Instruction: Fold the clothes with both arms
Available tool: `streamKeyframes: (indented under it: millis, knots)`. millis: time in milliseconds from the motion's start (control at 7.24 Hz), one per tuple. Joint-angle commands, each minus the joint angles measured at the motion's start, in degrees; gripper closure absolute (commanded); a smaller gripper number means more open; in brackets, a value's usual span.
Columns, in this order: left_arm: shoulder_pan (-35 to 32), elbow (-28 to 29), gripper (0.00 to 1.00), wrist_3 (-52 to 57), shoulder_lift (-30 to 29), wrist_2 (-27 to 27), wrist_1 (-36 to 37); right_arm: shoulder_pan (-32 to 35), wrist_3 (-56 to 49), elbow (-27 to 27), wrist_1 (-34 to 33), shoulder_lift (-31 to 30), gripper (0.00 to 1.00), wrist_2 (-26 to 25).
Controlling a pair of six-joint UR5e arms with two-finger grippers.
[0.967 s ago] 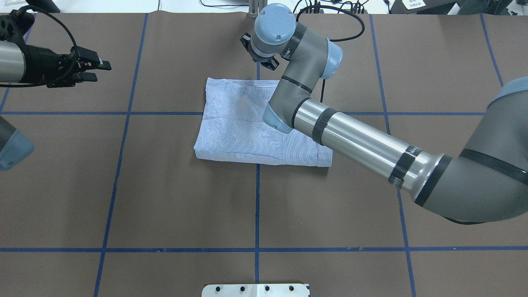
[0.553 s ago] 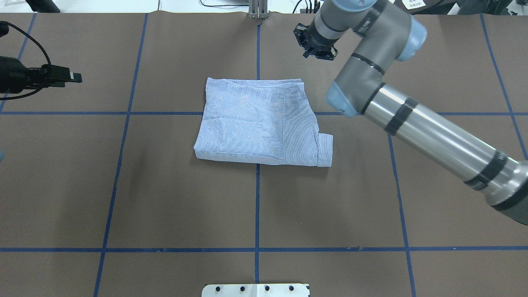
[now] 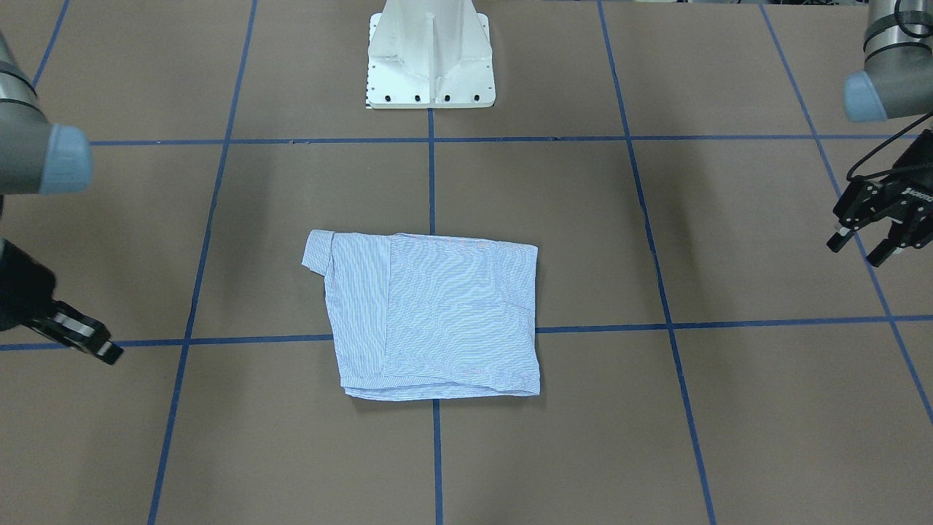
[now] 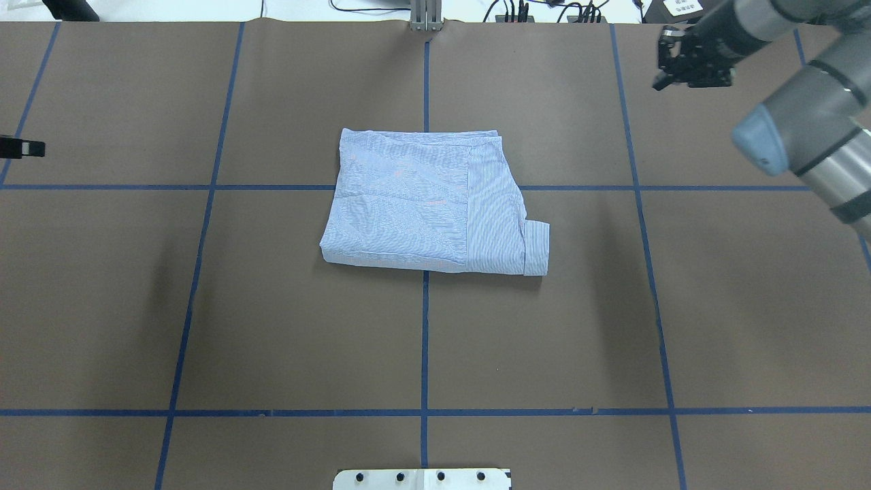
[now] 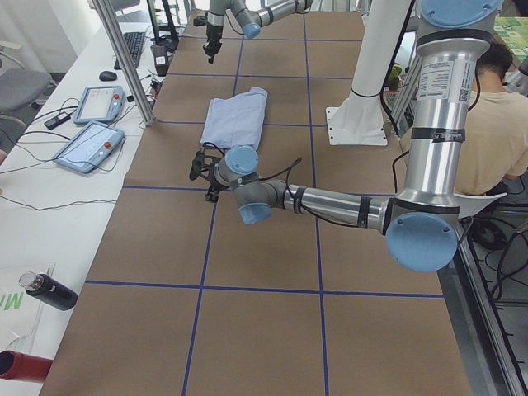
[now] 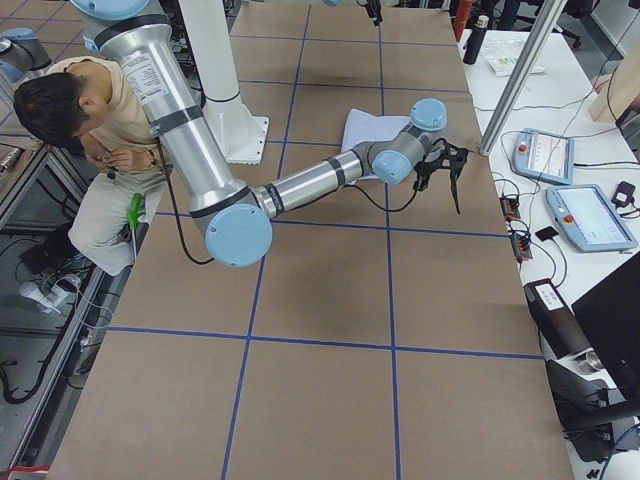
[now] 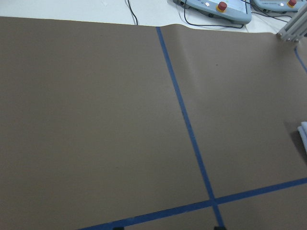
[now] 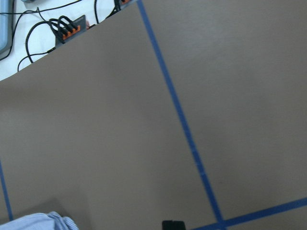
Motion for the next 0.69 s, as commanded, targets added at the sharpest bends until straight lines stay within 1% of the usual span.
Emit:
streamKeyframes:
  millis: [0, 138, 276, 415, 553]
  knots:
    - [-5.64, 0.02, 0.22, 14.58, 2.81, -1.16, 5.2, 6.02, -15.41, 7.87, 0.01, -15.11, 1.0, 4.38]
    - [-8.27, -0.33, 0.2, 22.56, 2.73, -1.25, 11.25, 8.47, -26.36, 8.51, 0.01, -21.01, 0.82, 4.56]
    - [-11.61, -1.47, 0.18, 28.3, 2.65, -1.86, 17.66, 10.06, -34.65, 8.51, -0.08, -25.08, 0.58, 4.56]
    - [-13.47, -3.04, 0.11, 32.8, 2.56, -2.38, 23.64, 11.47, -40.83, 8.69, 0.01, -28.34, 0.01, 4.47]
    - [-14.36, -4.97, 0.01, 35.8, 2.82, -2.48, 28.66, 12.62, -46.02, 8.78, -0.08, -30.54, 0.0, 4.47]
